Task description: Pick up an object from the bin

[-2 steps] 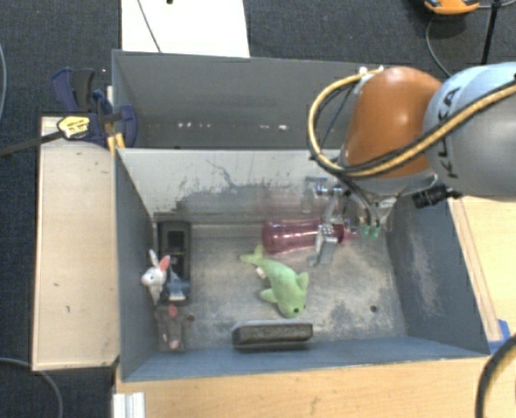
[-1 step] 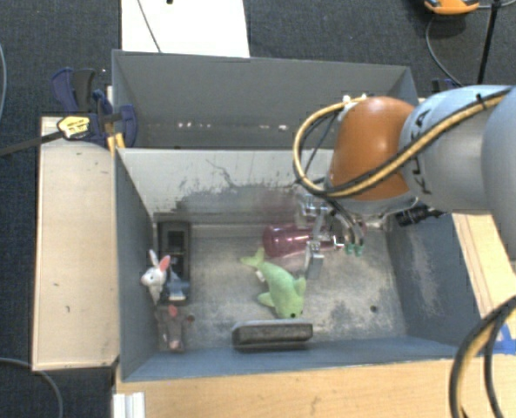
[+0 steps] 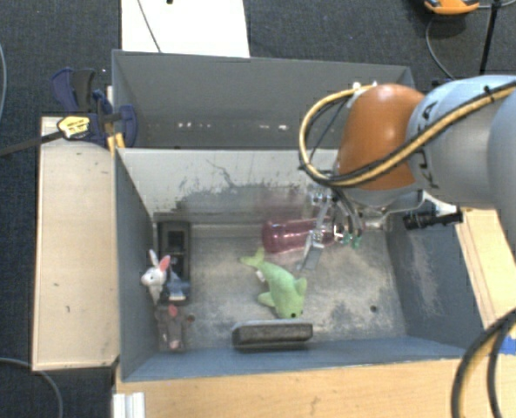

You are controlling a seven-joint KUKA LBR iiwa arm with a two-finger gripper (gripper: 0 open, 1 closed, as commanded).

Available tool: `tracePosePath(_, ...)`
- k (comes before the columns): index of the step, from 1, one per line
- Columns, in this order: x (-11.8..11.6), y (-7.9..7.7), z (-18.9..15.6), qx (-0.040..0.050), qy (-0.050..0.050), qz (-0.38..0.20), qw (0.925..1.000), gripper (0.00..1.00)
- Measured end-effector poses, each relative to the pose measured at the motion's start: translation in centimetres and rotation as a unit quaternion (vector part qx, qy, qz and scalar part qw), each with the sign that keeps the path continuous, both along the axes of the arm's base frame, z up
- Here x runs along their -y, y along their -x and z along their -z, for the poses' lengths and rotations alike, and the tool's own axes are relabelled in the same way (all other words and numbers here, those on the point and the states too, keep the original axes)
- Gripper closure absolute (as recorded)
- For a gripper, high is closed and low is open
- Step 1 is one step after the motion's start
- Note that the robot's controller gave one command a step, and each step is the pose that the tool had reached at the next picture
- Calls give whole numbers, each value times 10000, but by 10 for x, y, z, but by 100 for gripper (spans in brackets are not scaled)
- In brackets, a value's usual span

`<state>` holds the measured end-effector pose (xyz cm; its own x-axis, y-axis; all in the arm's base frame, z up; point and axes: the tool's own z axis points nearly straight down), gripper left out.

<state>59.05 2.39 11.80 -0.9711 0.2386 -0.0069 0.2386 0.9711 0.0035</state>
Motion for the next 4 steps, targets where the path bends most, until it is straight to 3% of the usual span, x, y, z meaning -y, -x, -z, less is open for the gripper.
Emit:
tracePosePath(1,-13,0,30,17,6,-340,9994,0)
tracePosePath(2,-21,3,48,-3,-11,1231,9924,100)
tracePosePath(4,-21,4,44,-20,-7,1227,9924,100)
